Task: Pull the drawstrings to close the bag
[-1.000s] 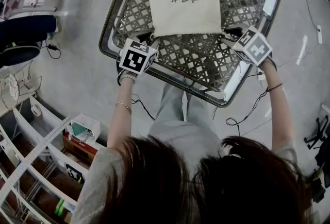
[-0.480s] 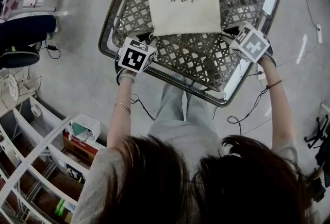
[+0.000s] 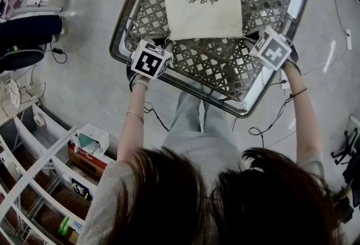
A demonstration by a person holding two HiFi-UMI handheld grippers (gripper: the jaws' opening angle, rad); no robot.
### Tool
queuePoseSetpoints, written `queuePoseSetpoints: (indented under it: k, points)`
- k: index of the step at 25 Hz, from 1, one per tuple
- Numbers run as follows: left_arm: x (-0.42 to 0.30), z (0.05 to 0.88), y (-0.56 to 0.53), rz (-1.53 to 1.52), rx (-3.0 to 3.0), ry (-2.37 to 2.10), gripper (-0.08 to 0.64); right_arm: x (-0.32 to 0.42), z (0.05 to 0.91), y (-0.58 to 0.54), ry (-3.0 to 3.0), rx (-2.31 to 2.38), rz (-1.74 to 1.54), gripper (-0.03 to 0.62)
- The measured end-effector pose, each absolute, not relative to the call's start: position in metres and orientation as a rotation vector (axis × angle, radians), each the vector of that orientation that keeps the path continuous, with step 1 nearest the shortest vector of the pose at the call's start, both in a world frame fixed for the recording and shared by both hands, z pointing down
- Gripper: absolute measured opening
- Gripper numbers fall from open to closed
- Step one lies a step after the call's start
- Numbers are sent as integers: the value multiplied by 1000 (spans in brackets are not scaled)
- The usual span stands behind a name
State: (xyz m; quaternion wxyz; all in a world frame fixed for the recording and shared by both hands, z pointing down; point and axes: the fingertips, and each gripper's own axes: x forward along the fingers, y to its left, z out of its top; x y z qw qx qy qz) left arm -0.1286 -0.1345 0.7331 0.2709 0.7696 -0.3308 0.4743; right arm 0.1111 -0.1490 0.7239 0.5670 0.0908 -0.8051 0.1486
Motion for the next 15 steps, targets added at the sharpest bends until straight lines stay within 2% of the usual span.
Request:
queuePoseSetpoints:
  k: [4,15]
  points:
    - [-127,733,-133,1285,2078,-873,40,111,723,-148,-1892,215,357,28]
    - [-127,735,-131,1331,2062,-821,29,111,719,-151,-1902,252,371,25]
